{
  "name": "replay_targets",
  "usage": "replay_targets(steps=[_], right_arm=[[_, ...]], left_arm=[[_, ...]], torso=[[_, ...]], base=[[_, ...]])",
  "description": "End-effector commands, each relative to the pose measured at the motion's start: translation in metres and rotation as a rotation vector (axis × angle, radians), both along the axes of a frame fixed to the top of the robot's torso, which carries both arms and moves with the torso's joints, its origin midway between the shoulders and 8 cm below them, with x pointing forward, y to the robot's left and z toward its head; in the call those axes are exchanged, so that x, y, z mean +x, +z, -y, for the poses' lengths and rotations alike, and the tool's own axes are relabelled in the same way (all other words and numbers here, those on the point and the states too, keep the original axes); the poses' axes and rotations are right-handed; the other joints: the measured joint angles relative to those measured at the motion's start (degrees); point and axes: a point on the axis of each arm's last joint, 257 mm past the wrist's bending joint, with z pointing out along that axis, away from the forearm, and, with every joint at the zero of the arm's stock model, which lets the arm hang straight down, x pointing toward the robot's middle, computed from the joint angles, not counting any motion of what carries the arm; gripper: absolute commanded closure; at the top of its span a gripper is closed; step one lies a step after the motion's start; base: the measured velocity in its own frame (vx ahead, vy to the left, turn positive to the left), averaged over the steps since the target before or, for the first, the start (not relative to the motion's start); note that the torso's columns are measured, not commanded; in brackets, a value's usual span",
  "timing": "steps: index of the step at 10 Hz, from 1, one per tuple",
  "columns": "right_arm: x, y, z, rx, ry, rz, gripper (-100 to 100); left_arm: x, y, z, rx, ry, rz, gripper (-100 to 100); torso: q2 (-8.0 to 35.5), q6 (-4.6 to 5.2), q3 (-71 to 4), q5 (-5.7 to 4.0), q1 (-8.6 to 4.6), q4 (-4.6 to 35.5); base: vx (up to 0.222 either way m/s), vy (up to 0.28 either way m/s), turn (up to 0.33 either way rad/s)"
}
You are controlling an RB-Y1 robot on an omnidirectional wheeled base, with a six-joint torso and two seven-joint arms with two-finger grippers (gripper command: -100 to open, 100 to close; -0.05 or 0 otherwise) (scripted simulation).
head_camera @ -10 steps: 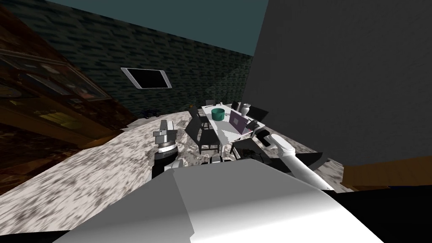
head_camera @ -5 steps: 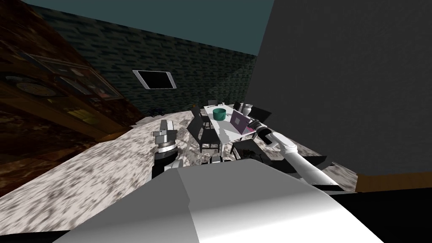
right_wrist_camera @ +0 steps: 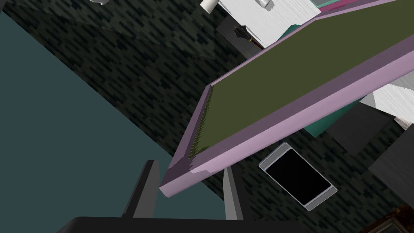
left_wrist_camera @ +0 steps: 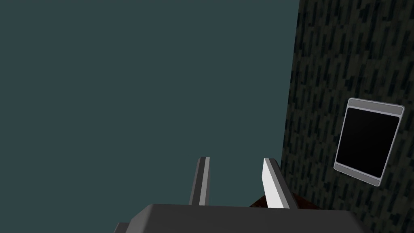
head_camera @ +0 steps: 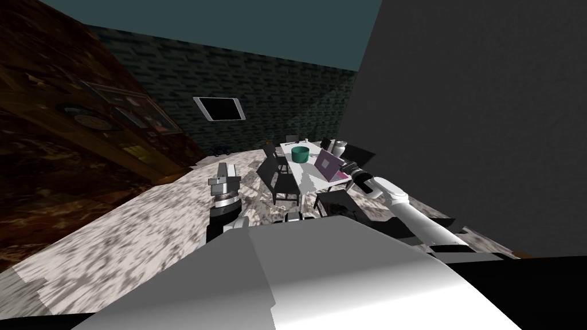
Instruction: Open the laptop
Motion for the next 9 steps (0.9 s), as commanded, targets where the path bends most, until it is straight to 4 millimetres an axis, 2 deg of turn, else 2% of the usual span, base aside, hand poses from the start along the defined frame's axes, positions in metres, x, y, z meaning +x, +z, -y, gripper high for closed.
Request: replay_targets(steps=[1,3,9], right_arm=[[0.001,-0.010,0.009,0.083,-0.021,-0.016,100],[0.001,-0.021,0.018,0.163,-0.041,-0.034,100],[-0.001,-0.053,0.042,0.396,-0.113,-0.077,100]], left_arm=[[0.000,0.000,0.000,0.000,0.000,0.000,0],[0.000,0.000,0.000,0.000,0.000,0.000,0],[0.000,0.000,0.000,0.000,0.000,0.000,0]], torso=[[0.1,0.02,0.0,0.05,0.18,0.0],[0.0,-0.22,0.0,-0.17,-0.20,-0.1],[-0.2,-0.13,-0.1,-0.31,-0.15,-0.3]], base=[[-0.024,-0.059,0.103],[-0.043,-0.114,0.147],[-0.036,-0.092,0.102]])
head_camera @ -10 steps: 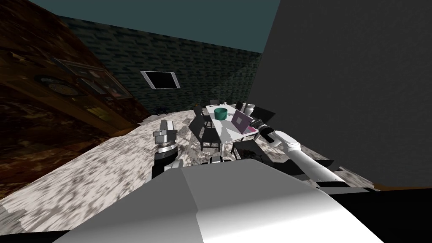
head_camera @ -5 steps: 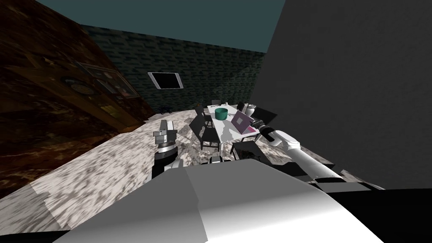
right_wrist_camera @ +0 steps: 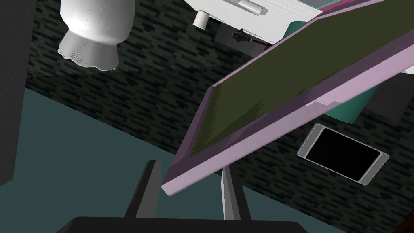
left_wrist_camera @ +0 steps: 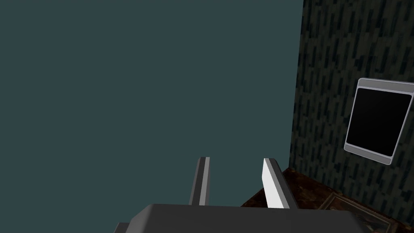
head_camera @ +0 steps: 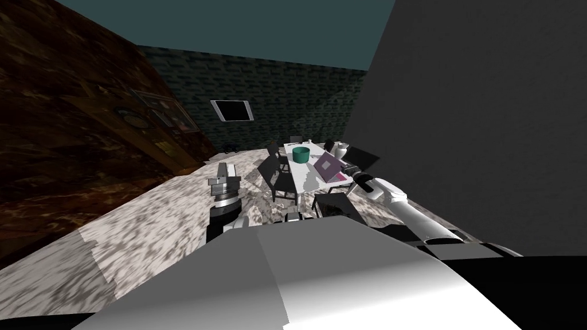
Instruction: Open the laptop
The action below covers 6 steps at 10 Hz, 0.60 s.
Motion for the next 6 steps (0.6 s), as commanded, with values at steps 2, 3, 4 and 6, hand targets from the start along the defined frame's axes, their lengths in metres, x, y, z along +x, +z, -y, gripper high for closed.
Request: replay_targets(steps=[2,3,4,6], right_arm=[[-0.003,-0.023,0.006,0.130,-0.032,-0.019,100],[-0.004,-0.032,0.004,0.172,-0.039,-0.025,100],[-0.004,-0.032,0.004,0.172,-0.039,-0.025,100],[-0.004,-0.032,0.004,0.172,-0.039,-0.025,100]], left_arm=[[0.000,0.000,0.000,0.000,0.000,0.000,0],[0.000,0.000,0.000,0.000,0.000,0.000,0],[0.000,0.000,0.000,0.000,0.000,0.000,0],[0.000,0.000,0.000,0.000,0.000,0.000,0]], torso=[[0.0,-0.08,0.0,0.21,0.39,0.1],[0.1,-0.31,0.0,0.15,0.48,0.1],[0.1,-0.39,0.1,-0.01,0.47,0.0],[0.0,-0.34,0.0,0.05,0.36,0.0]], base=[[-0.015,0.001,0.044],[-0.025,-0.003,0.084],[-0.008,-0.001,0.028],[-0.005,-0.001,0.017]])
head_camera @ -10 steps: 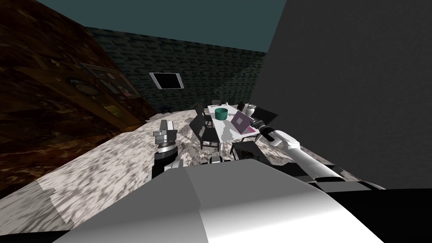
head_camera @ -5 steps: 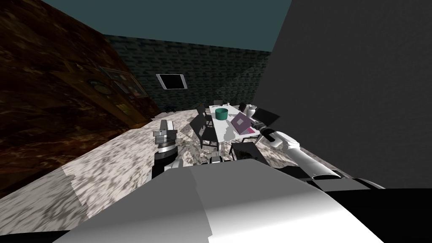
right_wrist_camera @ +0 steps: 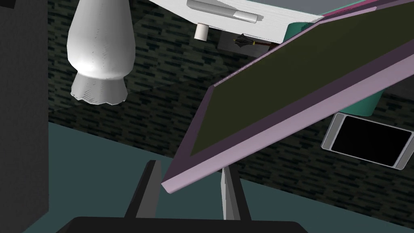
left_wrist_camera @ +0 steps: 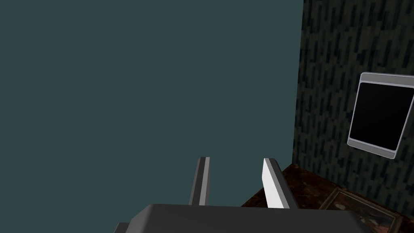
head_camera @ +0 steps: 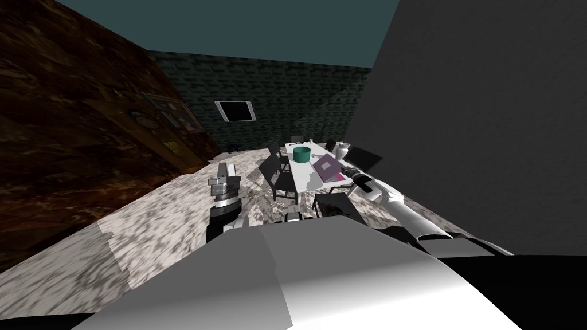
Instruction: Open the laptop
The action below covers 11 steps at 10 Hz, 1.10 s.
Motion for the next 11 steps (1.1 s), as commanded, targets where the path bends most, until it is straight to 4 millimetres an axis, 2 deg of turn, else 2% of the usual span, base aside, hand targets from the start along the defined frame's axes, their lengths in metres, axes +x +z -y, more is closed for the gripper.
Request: replay_targets(steps=[1,6,7,9,11], right_arm=[[-0.004,-0.007,-0.010,0.011,0.015,-0.012,100],[-0.004,-0.007,-0.010,0.011,0.015,-0.012,100],[-0.006,-0.023,-0.011,0.098,-0.002,-0.018,100],[-0.006,-0.023,-0.011,0.098,-0.002,-0.018,100],[-0.006,-0.023,-0.011,0.098,-0.002,-0.018,100]], left_arm=[[0.000,0.000,0.000,0.000,0.000,0.000,0],[0.000,0.000,0.000,0.000,0.000,0.000,0],[0.000,0.000,0.000,0.000,0.000,0.000,0],[0.000,0.000,0.000,0.000,0.000,0.000,0],[0.000,0.000,0.000,0.000,0.000,0.000,0]], torso=[[0.1,0.04,0.0,0.07,0.00,0.1],[0.2,0.22,0.1,0.23,-0.07,0.3],[0.2,0.25,0.1,0.24,-0.08,0.3],[0.2,0.07,0.1,-0.03,-0.06,0.1],[0.2,0.15,0.1,0.11,-0.01,0.1]], base=[[0.004,0.000,-0.014],[0.000,0.000,0.001],[-0.014,-0.002,0.047],[-0.008,-0.001,0.027],[-0.002,0.000,0.005]])
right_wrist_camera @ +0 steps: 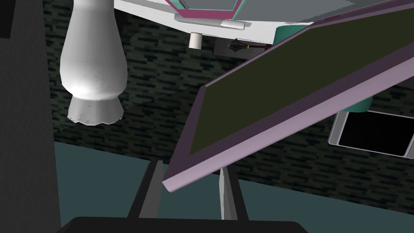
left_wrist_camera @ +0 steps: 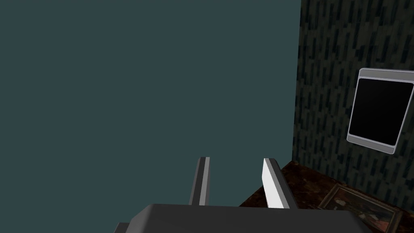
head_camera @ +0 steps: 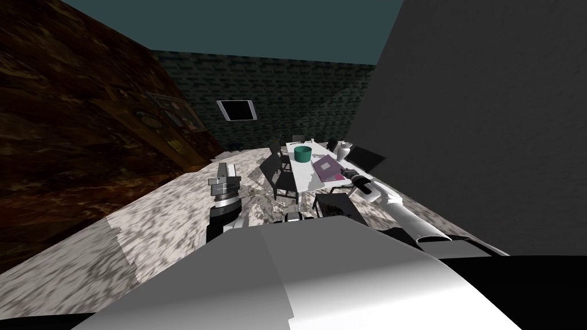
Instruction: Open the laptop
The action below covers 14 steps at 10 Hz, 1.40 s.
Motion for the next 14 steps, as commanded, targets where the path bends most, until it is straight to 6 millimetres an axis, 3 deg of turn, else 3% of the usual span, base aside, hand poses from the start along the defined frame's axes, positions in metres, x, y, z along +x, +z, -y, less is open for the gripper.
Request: replay_targets(steps=[1,2,3,11,12,13,14], right_arm=[[-0.001,-0.008,-0.006,0.006,0.011,-0.009,100],[-0.001,-0.008,-0.006,0.006,0.011,-0.009,100],[-0.001,0.007,0.008,0.003,-0.005,-0.003,-100],[-0.003,0.052,0.044,0.002,-0.028,-0.003,-100],[-0.002,0.050,0.041,0.000,-0.026,-0.003,-100],[-0.002,0.050,0.041,0.002,-0.027,-0.003,0],[-0.002,0.050,0.041,0.002,-0.027,-0.003,0]], left_arm=[[0.000,0.000,0.000,0.000,0.000,0.000,0],[0.000,0.000,0.000,0.000,0.000,0.000,0],[0.000,0.000,0.000,0.000,0.000,0.000,0],[0.000,0.000,0.000,0.000,0.000,0.000,0],[0.000,0.000,0.000,0.000,0.000,0.000,0],[0.000,0.000,0.000,0.000,0.000,0.000,0],[0.000,0.000,0.000,0.000,0.000,0.000,0]], torso=[[0.0,-0.02,0.0,0.03,0.02,0.0],[0.0,-0.01,0.0,0.07,0.01,0.1],[0.0,0.02,0.0,0.09,-0.01,0.1],[0.5,0.43,0.3,0.27,-0.09,0.4],[0.5,0.43,0.3,0.27,-0.08,0.4],[0.4,0.44,0.3,0.26,-0.12,0.4],[0.4,0.44,0.3,0.25,-0.13,0.4]], base=[[-0.010,-0.001,0.034],[-0.004,0.000,0.013],[-0.017,0.025,0.035],[-0.012,0.033,0.024],[-0.005,0.011,0.003],[0.000,0.000,0.000],[0.000,0.000,0.000]])
